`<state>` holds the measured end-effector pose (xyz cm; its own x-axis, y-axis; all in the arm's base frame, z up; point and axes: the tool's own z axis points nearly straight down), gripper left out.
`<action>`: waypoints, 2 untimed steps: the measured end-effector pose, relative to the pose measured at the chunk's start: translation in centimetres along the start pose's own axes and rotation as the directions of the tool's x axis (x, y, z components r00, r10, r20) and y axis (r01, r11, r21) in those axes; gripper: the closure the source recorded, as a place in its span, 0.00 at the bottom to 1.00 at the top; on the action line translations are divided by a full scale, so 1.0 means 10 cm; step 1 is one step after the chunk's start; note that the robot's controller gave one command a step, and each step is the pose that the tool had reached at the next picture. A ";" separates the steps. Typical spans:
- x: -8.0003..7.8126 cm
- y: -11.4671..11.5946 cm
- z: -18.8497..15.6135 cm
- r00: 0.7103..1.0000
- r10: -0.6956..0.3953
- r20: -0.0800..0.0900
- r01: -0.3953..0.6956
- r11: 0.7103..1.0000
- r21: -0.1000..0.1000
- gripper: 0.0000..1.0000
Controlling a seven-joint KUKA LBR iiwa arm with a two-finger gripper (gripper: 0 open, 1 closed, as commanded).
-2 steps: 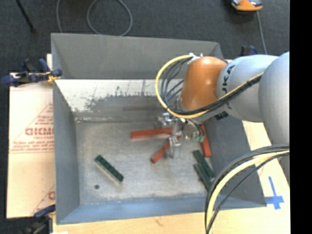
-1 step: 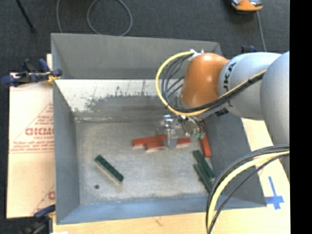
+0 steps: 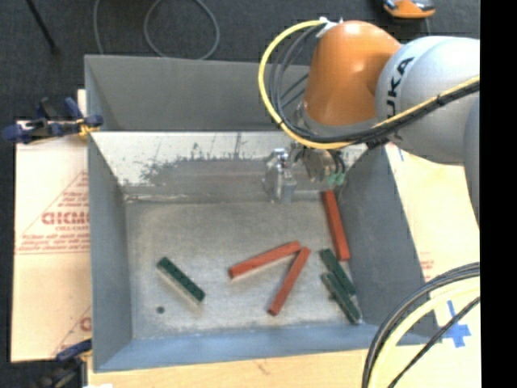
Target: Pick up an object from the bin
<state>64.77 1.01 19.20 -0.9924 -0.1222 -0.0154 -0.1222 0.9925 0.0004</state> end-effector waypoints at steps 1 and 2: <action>0.03 -0.01 0.06 1.000 0.001 -0.010 -0.001 1.000 -0.001 0.00; 0.50 -0.20 1.24 0.994 -0.112 -0.019 0.112 0.994 -0.001 0.00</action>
Offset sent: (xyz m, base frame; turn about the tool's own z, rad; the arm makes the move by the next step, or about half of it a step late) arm 0.0000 0.0000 0.0000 0.0000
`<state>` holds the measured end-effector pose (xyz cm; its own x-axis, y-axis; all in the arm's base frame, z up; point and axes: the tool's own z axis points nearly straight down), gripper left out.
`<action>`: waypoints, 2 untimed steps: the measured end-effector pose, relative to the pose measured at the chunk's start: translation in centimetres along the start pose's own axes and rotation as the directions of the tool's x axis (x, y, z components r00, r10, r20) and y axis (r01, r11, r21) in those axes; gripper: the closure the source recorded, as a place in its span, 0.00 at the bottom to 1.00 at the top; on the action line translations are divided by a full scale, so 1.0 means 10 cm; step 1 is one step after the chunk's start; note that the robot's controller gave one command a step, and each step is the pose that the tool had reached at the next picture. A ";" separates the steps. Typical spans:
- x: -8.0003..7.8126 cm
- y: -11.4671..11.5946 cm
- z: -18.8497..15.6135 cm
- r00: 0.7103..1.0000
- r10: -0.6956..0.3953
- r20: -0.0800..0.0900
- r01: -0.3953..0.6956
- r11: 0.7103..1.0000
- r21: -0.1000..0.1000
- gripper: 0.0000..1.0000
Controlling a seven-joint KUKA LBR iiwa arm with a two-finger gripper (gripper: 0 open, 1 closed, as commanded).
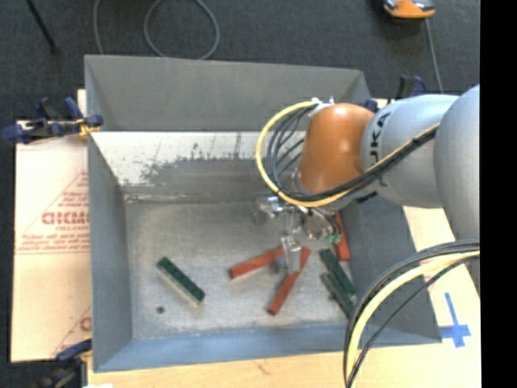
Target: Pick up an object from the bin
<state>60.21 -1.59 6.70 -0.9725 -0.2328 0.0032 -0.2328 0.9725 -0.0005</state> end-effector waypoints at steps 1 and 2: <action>-0.04 0.01 -0.06 1.000 -0.001 0.010 0.001 1.000 0.001 1.00; -0.03 0.45 -0.92 1.000 -0.027 0.015 0.027 1.000 0.001 1.00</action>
Offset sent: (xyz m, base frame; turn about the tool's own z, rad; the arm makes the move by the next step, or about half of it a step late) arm 0.0000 0.0000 0.0000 0.0000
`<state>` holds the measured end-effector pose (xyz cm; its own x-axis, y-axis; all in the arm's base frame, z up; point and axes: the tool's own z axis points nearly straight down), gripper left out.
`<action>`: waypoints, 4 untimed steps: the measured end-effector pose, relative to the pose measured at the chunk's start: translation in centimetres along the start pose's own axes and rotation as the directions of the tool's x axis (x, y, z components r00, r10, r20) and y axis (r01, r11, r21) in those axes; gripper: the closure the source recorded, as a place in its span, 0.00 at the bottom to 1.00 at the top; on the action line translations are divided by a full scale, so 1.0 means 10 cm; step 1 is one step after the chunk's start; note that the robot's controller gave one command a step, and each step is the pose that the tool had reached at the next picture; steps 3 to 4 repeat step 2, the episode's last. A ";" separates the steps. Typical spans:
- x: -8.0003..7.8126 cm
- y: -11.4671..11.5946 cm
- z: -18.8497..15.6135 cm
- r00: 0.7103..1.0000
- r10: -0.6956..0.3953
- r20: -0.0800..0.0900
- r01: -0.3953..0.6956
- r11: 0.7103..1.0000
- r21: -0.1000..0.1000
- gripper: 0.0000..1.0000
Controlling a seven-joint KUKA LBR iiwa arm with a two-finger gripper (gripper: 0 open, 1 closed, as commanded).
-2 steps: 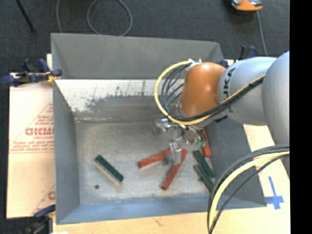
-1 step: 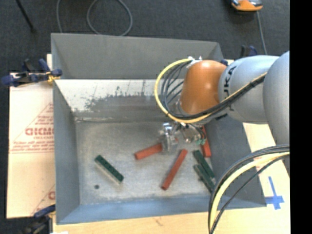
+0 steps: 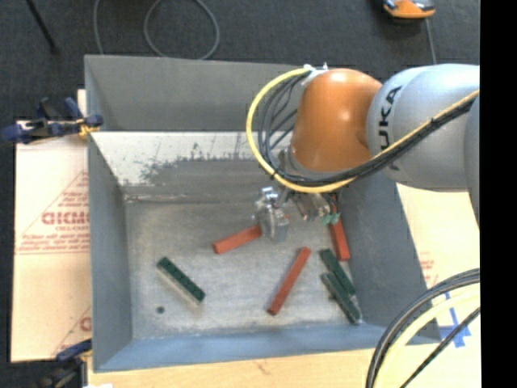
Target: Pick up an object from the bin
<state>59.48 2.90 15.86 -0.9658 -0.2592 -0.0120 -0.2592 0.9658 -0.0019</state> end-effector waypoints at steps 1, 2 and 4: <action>-0.47 -0.27 -0.22 0.951 -0.308 -0.003 0.308 0.951 -0.001 1.00; -0.42 -0.12 -0.94 0.955 -0.297 0.000 0.297 0.955 0.001 1.00; -0.42 -0.12 -0.94 0.955 -0.297 0.000 0.297 0.955 0.001 1.00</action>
Offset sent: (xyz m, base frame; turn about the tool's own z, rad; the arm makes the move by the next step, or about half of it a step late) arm 0.0500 -0.0119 0.0206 -0.3158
